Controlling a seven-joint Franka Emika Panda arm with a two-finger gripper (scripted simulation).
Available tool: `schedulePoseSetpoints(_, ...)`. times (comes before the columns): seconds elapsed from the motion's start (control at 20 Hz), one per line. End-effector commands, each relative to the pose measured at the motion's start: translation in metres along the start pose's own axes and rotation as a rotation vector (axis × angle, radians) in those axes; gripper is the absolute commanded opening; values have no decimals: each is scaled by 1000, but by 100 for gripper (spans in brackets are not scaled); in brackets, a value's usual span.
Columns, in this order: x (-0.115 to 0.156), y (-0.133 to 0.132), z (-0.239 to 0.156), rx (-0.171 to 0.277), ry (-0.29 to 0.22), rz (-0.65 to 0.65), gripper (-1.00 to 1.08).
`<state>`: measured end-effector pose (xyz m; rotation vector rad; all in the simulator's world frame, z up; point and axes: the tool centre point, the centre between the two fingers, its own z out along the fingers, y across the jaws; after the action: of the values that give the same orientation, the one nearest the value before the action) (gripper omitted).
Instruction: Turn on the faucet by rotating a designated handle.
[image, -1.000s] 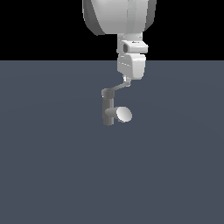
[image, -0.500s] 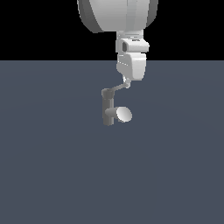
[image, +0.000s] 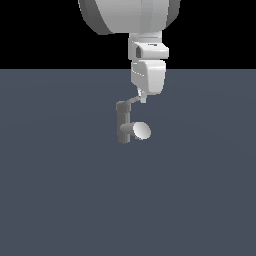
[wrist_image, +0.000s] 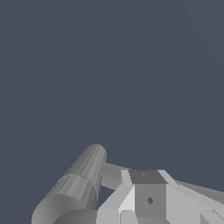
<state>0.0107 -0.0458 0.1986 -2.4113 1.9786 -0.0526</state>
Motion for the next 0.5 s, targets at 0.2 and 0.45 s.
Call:
schedulePoseSetpoints(0.2,-18,8,5,-14,-3,0,-100)
schedulePoseSetpoints(0.45,-48,15,10,-25,-7,-2,-100)
